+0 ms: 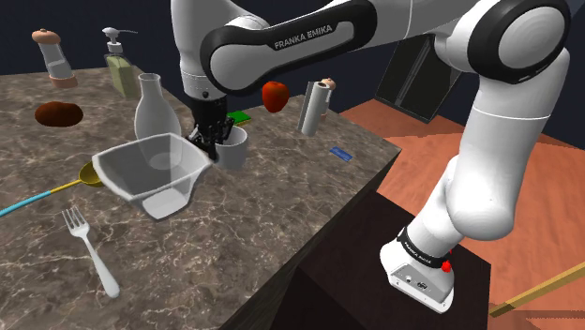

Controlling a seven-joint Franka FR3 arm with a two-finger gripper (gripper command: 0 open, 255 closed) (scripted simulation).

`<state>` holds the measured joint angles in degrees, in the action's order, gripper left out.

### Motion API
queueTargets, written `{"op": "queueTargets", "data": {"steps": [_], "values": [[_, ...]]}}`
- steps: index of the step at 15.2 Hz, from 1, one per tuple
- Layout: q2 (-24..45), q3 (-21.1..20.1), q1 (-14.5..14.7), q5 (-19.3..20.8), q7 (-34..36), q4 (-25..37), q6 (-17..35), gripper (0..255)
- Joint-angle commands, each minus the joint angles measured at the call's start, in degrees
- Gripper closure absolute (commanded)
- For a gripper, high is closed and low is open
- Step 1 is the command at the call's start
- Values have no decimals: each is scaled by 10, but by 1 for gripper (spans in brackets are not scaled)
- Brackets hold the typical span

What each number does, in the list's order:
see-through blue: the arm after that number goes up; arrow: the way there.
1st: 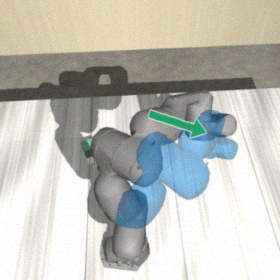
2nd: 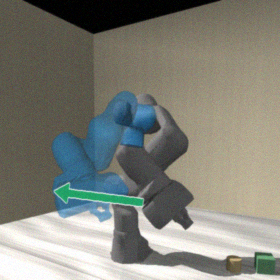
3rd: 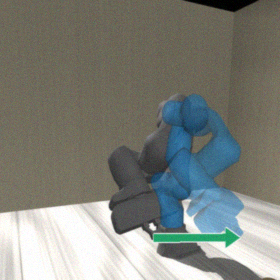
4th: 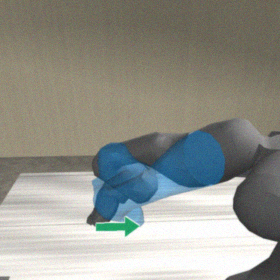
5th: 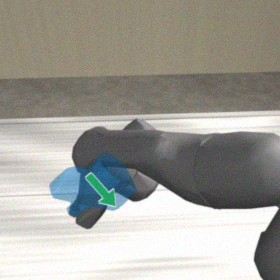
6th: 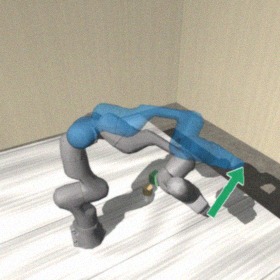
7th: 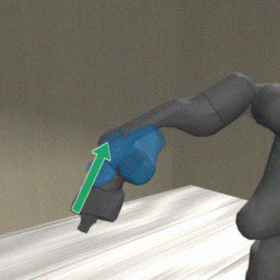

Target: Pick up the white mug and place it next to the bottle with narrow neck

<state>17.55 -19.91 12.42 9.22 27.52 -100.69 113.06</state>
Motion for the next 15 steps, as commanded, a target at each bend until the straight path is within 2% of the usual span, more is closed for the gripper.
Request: {"op": "queueTargets", "data": {"steps": [1, 2, 3, 6, 7, 8, 12, 15], "values": [[42, 0, 4, -1, -2, -6, 2, 255], [42, 1, 5, -2, -2, -6, 2, 255], [21, 0, 0, -8, -4, -39, 15, 0], [-3, -1, -6, -14, -8, -84, 38, 0], [2, -5, 2, -14, 3, -69, 25, 0], [43, -2, 2, 0, -1, -6, 2, 0], [29, -7, 3, -8, -7, 50, -66, 0], [29, -7, 3, -8, -7, 50, -66, 0]]}}
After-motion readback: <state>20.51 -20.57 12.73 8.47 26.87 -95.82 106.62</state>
